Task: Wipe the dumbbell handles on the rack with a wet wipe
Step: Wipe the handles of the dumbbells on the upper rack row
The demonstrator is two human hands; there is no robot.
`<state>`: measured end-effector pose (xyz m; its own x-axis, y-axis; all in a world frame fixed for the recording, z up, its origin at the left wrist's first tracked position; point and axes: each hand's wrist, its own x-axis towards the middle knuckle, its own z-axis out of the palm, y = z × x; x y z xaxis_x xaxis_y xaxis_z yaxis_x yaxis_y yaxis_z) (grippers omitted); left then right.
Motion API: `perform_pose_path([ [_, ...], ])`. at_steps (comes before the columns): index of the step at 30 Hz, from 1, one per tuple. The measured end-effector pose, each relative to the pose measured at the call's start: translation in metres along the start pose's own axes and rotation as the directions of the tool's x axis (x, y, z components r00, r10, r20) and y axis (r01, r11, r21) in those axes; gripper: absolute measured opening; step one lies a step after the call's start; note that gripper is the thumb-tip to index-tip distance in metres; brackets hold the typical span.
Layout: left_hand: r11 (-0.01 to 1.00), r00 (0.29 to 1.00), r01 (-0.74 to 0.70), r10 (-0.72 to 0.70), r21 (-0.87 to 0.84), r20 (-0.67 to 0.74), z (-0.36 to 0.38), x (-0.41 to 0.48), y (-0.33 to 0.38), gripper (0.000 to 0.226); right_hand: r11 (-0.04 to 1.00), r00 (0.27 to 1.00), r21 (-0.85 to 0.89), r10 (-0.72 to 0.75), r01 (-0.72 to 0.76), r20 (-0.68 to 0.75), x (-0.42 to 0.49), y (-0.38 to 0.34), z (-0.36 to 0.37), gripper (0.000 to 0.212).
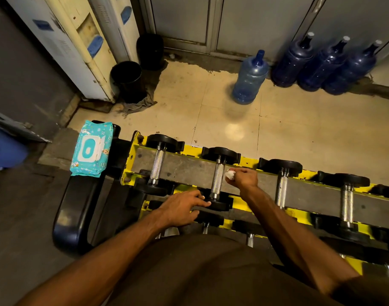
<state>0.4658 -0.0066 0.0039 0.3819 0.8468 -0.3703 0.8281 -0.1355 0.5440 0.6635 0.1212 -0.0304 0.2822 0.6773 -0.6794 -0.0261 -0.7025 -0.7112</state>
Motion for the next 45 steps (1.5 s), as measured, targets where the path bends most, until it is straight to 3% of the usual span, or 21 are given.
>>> perform_pose_path([
  [4,1.000,1.000,0.005,-0.005,0.012,-0.015,0.001,-0.002,0.002,0.046,0.999,0.993,0.043,-0.003,-0.002,0.119,-0.002,0.008,-0.006,0.013],
  [7,0.999,1.000,0.017,-0.016,0.032,-0.013,0.001,-0.003,0.004,0.047,0.979,0.980,-0.155,-0.108,0.134,0.166,-0.004,0.016,-0.009,0.016],
  [13,1.000,1.000,0.016,-0.016,0.026,0.015,-0.001,-0.002,0.006,0.048,0.997,0.998,0.080,-0.005,0.010,-0.067,-0.008,-0.007,0.007,0.019],
  [15,0.999,1.000,0.016,-0.017,0.028,0.011,0.000,-0.003,0.004,0.047,1.000,1.000,-0.003,0.001,-0.001,-0.014,-0.015,-0.004,0.009,0.015],
  [18,1.000,1.000,0.018,-0.018,0.010,0.000,0.001,-0.003,0.001,0.047,0.961,0.988,-0.276,0.054,-0.013,0.142,-0.024,0.008,-0.009,0.012],
  [20,1.000,1.000,0.012,-0.012,-0.001,-0.004,0.000,-0.003,0.000,0.047,0.946,0.966,-0.323,0.110,-0.029,0.235,-0.027,0.008,-0.021,0.013],
  [24,1.000,1.000,0.016,-0.016,0.010,0.000,0.002,-0.003,0.000,0.047,0.985,0.992,0.125,0.113,-0.120,0.063,-0.020,-0.001,0.002,0.019],
  [25,1.000,1.000,0.019,-0.019,0.014,-0.001,0.002,-0.003,0.001,0.047,0.977,0.990,0.163,0.132,-0.139,0.057,-0.018,-0.002,0.010,0.017],
  [26,1.000,1.000,0.020,-0.020,0.016,-0.002,0.002,-0.004,0.001,0.047,0.979,0.985,0.128,0.151,-0.161,0.082,-0.017,0.000,0.014,0.015],
  [28,1.000,1.000,0.023,-0.023,0.020,0.000,0.002,-0.006,0.000,0.048,0.979,0.970,-0.114,0.187,-0.171,0.155,-0.018,0.004,0.009,0.009],
  [31,0.999,0.999,0.035,-0.036,0.034,0.002,0.001,-0.009,-0.001,0.049,0.853,0.954,-0.518,0.202,-0.061,0.221,-0.018,-0.001,-0.011,0.012],
  [32,0.999,0.999,0.036,-0.036,0.033,-0.001,0.002,-0.009,-0.001,0.050,0.833,0.955,-0.552,0.187,-0.031,0.229,-0.017,-0.005,-0.015,0.009],
  [34,0.999,1.000,0.028,-0.028,0.022,-0.010,0.003,-0.009,0.002,0.050,0.887,0.974,-0.460,0.078,0.030,0.213,-0.019,-0.011,-0.017,0.008],
  [36,1.000,1.000,0.023,-0.022,0.017,-0.015,0.003,-0.008,0.004,0.050,0.911,0.968,-0.353,-0.148,0.213,0.203,-0.026,-0.008,-0.014,0.010],
  [38,1.000,0.999,0.023,-0.022,0.010,-0.025,0.002,-0.006,0.004,0.049,0.788,0.888,-0.429,-0.315,0.442,0.335,-0.037,-0.001,-0.011,0.009],
  [40,1.000,0.999,0.024,-0.024,0.008,-0.025,0.001,-0.006,0.004,0.048,0.526,0.766,-0.565,-0.339,0.635,0.546,-0.043,0.010,-0.012,0.011],
  [42,1.000,0.999,0.024,-0.024,0.010,-0.024,0.001,-0.007,0.004,0.048,0.248,0.664,-0.621,-0.392,0.743,0.637,-0.043,0.019,-0.013,0.015],
  [45,1.000,0.999,0.025,-0.024,0.011,-0.025,0.003,-0.007,0.003,0.050,0.130,0.605,-0.640,-0.509,0.757,0.612,-0.045,0.017,-0.008,0.016],
])
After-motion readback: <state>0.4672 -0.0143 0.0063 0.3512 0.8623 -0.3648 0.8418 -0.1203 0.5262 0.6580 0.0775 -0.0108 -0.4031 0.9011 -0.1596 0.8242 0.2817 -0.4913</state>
